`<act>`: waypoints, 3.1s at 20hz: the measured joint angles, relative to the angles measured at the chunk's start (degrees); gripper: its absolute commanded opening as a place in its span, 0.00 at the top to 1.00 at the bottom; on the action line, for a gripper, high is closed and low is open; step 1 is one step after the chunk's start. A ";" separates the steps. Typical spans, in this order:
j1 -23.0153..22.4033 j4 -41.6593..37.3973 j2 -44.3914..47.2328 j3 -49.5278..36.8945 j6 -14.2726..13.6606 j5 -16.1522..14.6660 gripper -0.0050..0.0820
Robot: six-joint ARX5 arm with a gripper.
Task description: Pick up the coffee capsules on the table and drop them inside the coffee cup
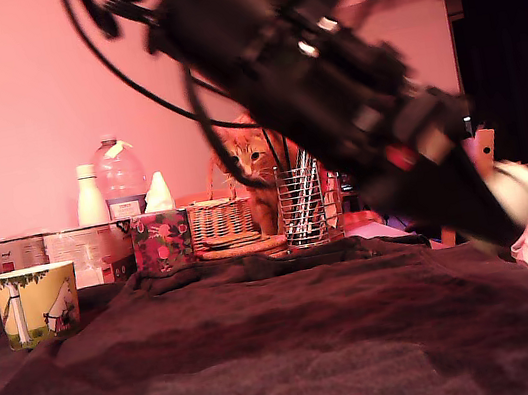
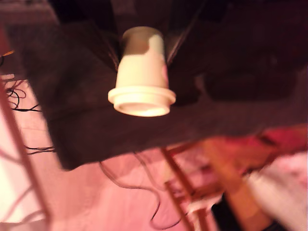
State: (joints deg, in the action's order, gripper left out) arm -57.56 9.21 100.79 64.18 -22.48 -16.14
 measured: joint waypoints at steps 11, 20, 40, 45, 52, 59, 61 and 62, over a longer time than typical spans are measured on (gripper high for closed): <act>7.13 -3.93 -11.56 -5.18 10.80 -0.02 0.90; 14.40 -20.26 -21.05 -21.20 17.46 2.75 0.90; 46.62 -26.47 -38.23 -39.08 22.80 9.16 0.90; 53.27 -26.18 -38.47 -39.08 23.63 8.92 0.90; 54.97 -26.64 -38.47 -39.08 23.37 10.14 0.90; 54.97 -34.58 -36.39 -39.08 23.82 9.38 0.90; 54.97 -35.43 -33.22 -38.99 23.82 9.05 0.90; 54.97 -35.41 -31.45 -38.73 23.82 8.98 0.90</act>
State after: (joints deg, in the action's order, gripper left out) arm -2.59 -26.20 69.34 25.45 1.34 -7.16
